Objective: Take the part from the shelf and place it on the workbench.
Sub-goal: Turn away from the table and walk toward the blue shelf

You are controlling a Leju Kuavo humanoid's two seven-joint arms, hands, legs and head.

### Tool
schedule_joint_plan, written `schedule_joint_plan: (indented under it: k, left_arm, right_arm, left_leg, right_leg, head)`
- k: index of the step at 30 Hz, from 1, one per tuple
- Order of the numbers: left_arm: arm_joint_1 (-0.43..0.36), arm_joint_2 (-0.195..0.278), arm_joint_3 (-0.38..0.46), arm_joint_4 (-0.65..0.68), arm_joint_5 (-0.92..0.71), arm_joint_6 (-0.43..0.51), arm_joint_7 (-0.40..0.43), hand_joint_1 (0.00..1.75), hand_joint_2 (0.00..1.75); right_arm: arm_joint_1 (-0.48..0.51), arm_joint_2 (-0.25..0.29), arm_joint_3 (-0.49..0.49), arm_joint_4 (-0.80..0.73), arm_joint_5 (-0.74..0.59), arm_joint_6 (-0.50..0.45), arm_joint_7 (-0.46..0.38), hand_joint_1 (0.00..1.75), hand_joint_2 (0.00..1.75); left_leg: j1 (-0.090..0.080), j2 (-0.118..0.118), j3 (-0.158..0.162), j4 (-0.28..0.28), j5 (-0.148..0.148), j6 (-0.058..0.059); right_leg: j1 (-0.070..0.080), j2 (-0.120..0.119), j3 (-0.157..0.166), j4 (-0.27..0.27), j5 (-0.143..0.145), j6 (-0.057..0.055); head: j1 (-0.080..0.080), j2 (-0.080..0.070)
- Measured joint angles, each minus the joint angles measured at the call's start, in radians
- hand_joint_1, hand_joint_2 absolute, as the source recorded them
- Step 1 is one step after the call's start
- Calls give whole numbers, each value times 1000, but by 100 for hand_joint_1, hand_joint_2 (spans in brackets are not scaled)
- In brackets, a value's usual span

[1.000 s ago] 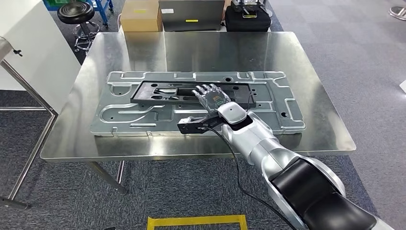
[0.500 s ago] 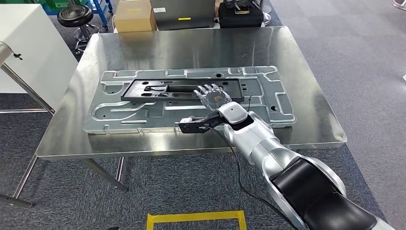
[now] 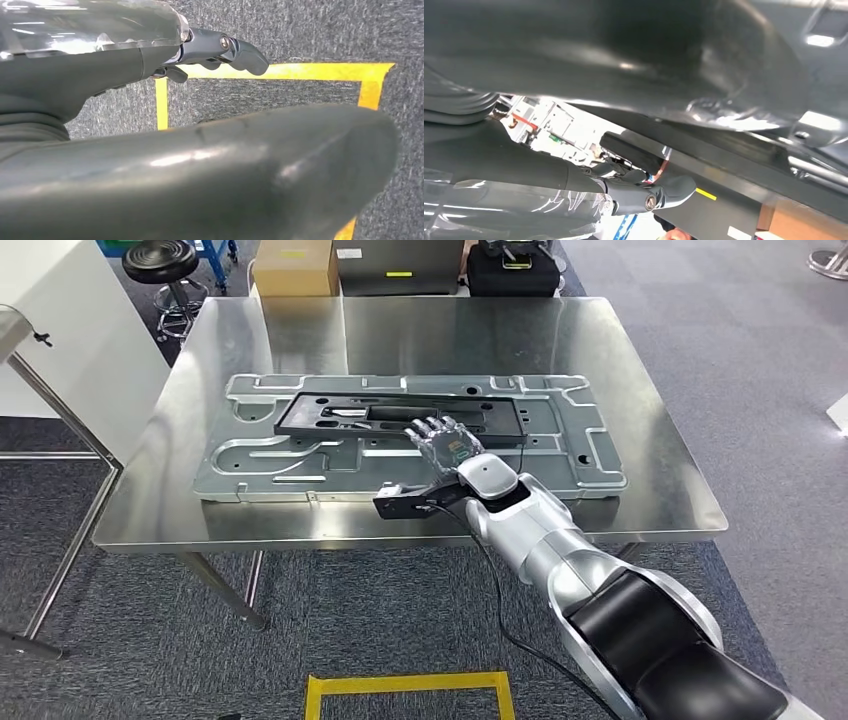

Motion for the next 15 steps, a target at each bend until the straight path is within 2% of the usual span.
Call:
schedule_joint_plan:
  k: [1, 2, 3, 5, 6, 7, 9, 11, 12, 13, 15]
  left_arm:
    - [0, 0, 0, 0, 0, 0, 0, 0, 0]
    - [1, 0, 0, 0, 0, 0, 0, 0, 0]
    - [1, 0, 0, 0, -1, 0, 0, 0, 0]
    - [1, 0, 0, 0, -2, 0, 1, 0, 0]
    - [0, -1, 0, 0, -2, 0, 1, 0, 0]
    - [0, -1, 0, 0, -3, 0, 1, 0, 0]
    - [-1, -2, 0, 0, -3, 0, 1, 0, 0]
    - [0, -1, 0, 0, -4, 0, 1, 0, 0]
    - [1, -1, 0, 0, -4, 0, 1, 0, 0]
    - [0, -1, 0, 0, -4, 0, 1, 0, 0]
    - [0, -1, 0, 0, -4, 1, 1, 0, 0]
  right_arm:
    - [2, -1, 0, 1, 0, 0, 0, 0, 0]
    - [4, -2, 0, 1, 0, 0, 0, 0, 0]
    - [5, -3, 0, 2, 0, 0, 0, 0, 0]
    - [4, -4, 0, 1, 0, 0, 0, 0, 0]
    - [3, -4, 0, 1, 0, 0, 0, 0, 0]
    - [1, -4, 0, 1, 0, 0, 0, 0, 0]
    - [0, -4, 0, 1, 0, 0, 0, 0, 0]
    - [0, -5, 0, 1, 0, 0, 0, 0, 0]
    - [0, -5, 0, 1, 0, 0, 0, 0, 0]
    - [-1, -5, 0, 1, 0, 0, 0, 0, 0]
    - [0, -4, 0, 1, 0, 0, 0, 0, 0]
  left_leg:
    - [0, 0, -5, 1, 3, 0]
    - [-1, 0, -11, 3, 6, 0]
    - [-1, 0, -15, 4, 9, -2]
    - [-1, -1, -19, 7, 12, -5]
    - [-3, -1, -21, 9, 14, -9]
    - [-4, -1, -23, 10, 16, -13]
    - [-6, 0, -28, 8, 23, -25]
    - [-6, -1, -33, 12, 19, -36]
    - [-6, -1, -41, 32, 0, -40]
    - [-5, -1, -57, 74, -31, -44]
    - [-2, -1, -106, 204, -107, -51]
  right_leg:
    - [-1, 0, -18, 52, -20, 3]
    - [-1, 0, -21, 71, -22, 4]
    - [-1, 0, -4, 51, -6, 2]
    - [1, 0, 75, -80, 48, -7]
    - [3, 0, 110, -145, 67, -13]
    - [6, 0, 132, -188, 77, -19]
    - [11, 0, 138, -210, 82, -29]
    - [6, -1, 136, -218, 94, -42]
    - [3, -3, 135, -224, 100, -49]
    - [0, -4, 132, -229, 107, -54]
    - [2, -5, 122, -229, 116, -59]
  head:
    - [0, 0]
    - [0, 0]
    - [0, 0]
    - [0, 0]
    - [0, 0]
    - [0, 0]
    - [0, 0]
    - [0, 0]
    - [0, 0]
    - [0, 0]
    - [0, 0]
